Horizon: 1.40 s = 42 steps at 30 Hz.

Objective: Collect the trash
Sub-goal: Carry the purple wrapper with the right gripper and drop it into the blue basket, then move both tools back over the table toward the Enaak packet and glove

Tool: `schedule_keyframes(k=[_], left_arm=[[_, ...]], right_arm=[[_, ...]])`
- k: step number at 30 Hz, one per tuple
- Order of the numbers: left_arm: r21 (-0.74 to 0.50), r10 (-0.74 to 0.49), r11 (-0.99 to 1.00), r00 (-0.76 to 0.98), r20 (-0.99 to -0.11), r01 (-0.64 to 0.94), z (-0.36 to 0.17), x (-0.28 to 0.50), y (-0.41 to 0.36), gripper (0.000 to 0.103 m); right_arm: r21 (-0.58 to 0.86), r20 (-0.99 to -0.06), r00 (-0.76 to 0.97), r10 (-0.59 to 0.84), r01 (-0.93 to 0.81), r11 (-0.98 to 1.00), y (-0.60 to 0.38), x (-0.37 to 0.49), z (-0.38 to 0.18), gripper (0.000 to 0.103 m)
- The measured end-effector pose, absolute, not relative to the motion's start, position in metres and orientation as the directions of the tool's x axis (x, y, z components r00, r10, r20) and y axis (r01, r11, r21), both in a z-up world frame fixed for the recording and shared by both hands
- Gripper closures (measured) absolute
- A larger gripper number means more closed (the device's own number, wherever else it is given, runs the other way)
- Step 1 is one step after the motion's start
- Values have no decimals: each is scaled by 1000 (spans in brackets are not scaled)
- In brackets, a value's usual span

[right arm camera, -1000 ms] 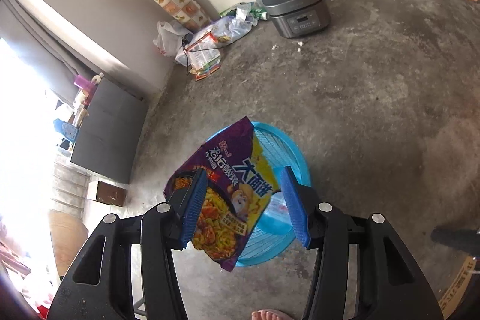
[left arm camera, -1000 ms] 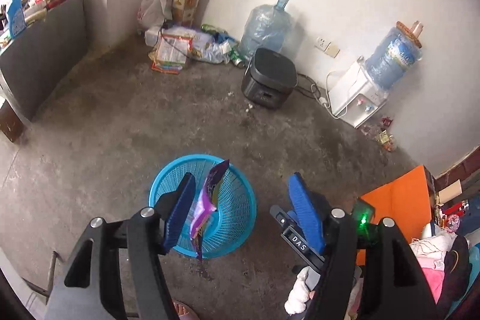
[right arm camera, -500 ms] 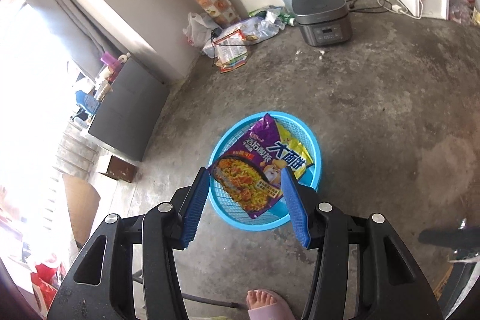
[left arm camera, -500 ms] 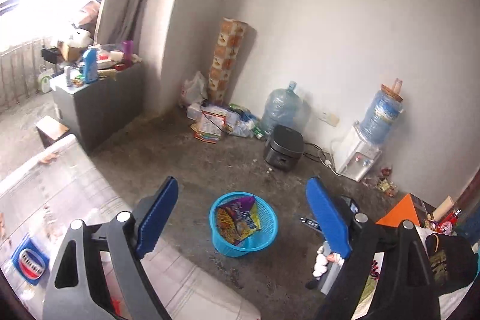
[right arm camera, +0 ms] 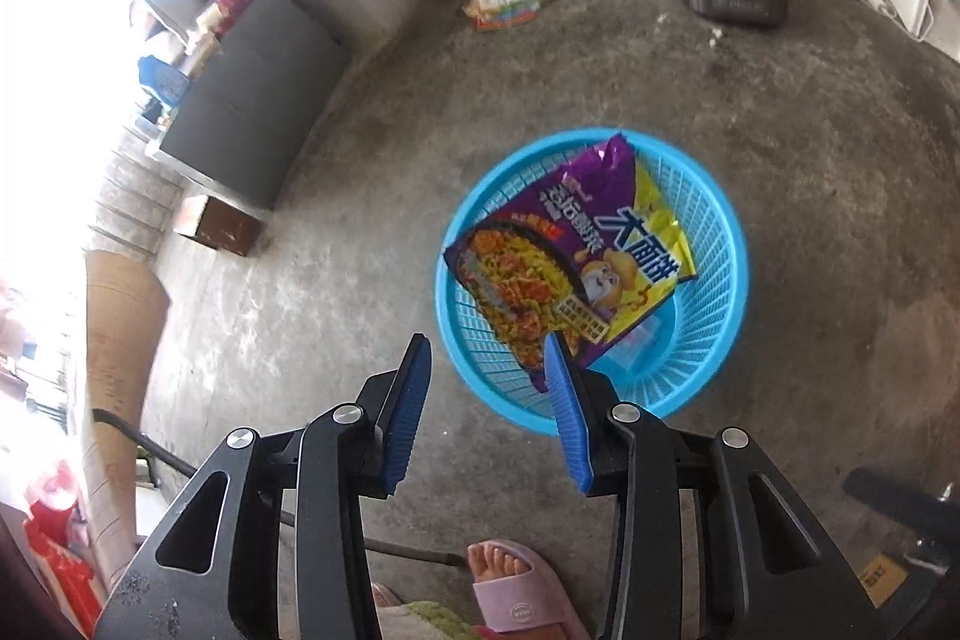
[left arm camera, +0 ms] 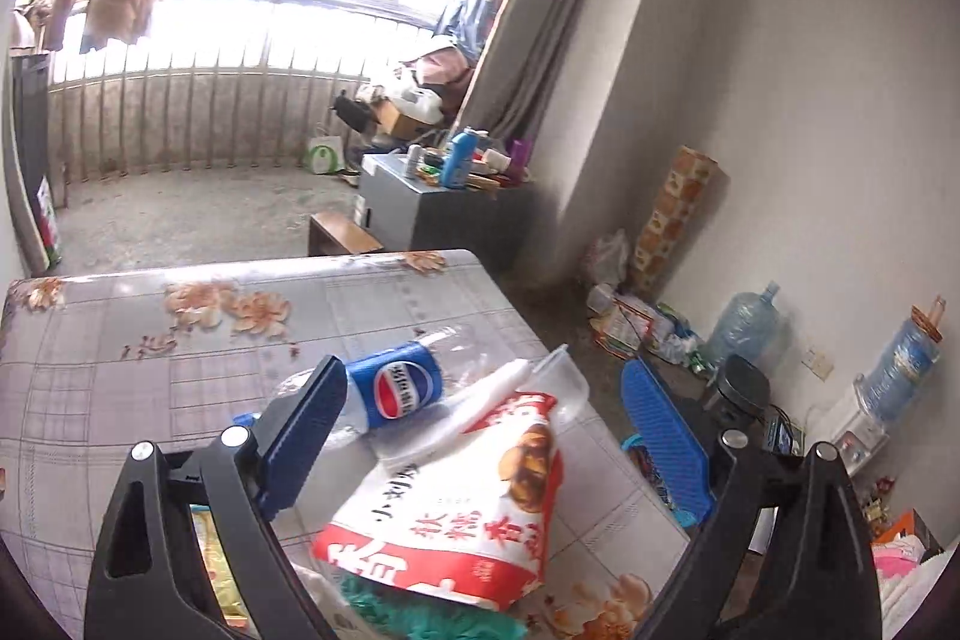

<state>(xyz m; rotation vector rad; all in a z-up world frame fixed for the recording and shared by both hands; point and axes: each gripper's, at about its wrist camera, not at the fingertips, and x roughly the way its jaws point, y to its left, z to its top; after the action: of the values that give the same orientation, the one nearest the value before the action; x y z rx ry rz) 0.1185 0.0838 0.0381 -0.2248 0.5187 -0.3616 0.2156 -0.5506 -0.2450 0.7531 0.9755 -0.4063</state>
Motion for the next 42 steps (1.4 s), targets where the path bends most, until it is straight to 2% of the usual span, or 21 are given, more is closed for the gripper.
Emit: schedule_keyframes(k=[2,7,12,16,20,25,30,32,35,39,42], left_arm=[[-306,-340,928,820,-460,213,33,126,104,12],[-299,-219,952,839,-499,71,29,145,149,12],[-288,-119,957,846,-519,-42,29,159,175,12],[-236,-71,969,828,-556,-76,22,166,177,12],[-246,-89,967,815,-572,-67,14,172,176,12],[-266,-119,963,828,-548,-37,18,163,174,12],[-275,-124,961,857,-501,-22,26,140,179,12],[-281,-127,960,863,-489,-18,27,130,181,12],[-284,-127,959,871,-475,-16,26,116,185,12],[-288,-123,958,880,-459,-16,24,98,194,12],[-305,-125,952,882,-455,-22,23,86,202,12]], right_arm=[[309,-909,415,19,644,700,-560,254,-283,71],[93,-981,191,-41,641,762,-579,328,-374,72],[21,-1000,22,9,642,766,-593,355,-453,71],[-19,-984,-146,105,664,747,-599,348,-506,71],[-33,-970,-195,144,695,718,-603,333,-518,71],[10,-991,-93,96,660,751,-598,308,-463,65],[92,-989,151,9,554,827,-554,250,-347,64],[147,-954,299,-6,488,860,-528,220,-287,58],[179,-872,488,-31,378,908,-483,182,-199,40],[196,-728,685,-27,245,949,-415,127,-105,7],[143,-605,793,-79,205,968,-360,99,-63,7]])
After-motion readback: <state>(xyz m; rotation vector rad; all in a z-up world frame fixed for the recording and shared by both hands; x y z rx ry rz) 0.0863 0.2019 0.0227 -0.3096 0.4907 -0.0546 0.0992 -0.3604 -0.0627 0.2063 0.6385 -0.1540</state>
